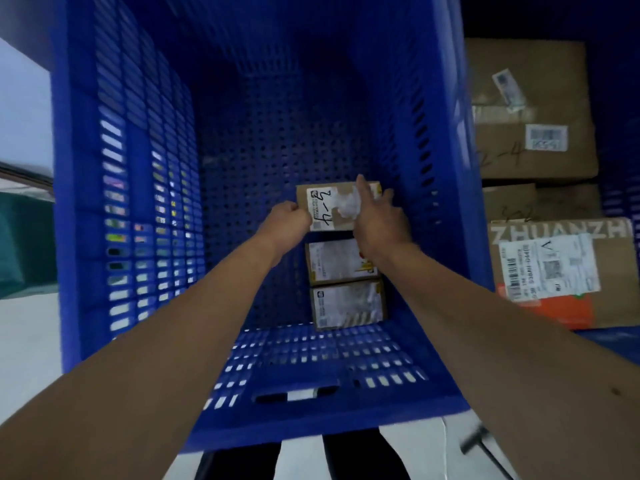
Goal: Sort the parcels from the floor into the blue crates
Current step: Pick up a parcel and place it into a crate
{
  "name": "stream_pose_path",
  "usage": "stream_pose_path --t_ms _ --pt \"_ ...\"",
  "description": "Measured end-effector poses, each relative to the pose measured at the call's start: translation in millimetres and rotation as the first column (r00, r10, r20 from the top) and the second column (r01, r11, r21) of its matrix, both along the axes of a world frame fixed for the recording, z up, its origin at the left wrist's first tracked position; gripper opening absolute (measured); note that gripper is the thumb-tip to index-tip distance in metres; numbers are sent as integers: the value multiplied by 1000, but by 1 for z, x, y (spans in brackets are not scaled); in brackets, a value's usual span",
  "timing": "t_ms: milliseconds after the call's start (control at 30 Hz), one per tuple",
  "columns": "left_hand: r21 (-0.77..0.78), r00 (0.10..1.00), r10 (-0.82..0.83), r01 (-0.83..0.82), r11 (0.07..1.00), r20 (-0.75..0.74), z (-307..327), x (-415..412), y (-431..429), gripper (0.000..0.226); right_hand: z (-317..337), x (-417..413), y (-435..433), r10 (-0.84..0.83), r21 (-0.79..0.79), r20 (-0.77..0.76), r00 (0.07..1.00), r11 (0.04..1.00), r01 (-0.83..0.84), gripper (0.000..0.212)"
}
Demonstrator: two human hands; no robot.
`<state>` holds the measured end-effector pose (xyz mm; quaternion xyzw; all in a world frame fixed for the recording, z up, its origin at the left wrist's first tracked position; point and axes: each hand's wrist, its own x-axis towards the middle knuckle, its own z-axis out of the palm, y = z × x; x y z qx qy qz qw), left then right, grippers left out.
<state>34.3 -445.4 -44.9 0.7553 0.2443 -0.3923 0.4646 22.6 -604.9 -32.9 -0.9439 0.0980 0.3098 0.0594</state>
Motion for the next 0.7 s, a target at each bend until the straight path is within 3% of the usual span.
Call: stream_pose_path --t_ms 133,233,433,633,700 --pt "17 999 -26 26 999 -47 -11 7 -5 28 -28 2 5 9 -18 -59 998 1000 -10 76" --pt "8 977 -131 134 991 -171 -15 2 -15 34 -38 4 7 57 -104 -141 988 992 -72 70" --pt "26 967 -190 197 980 -167 -27 -5 -20 10 -56 21 17 223 -202 -260 940 939 -279 68" --pt "86 955 -276 285 955 -107 -16 -10 -16 32 -38 5 12 131 -84 -288 948 983 -161 71" --pt "150 952 -288 301 942 -99 -3 -8 -11 59 -20 6 12 118 -94 -321 940 983 -155 65"
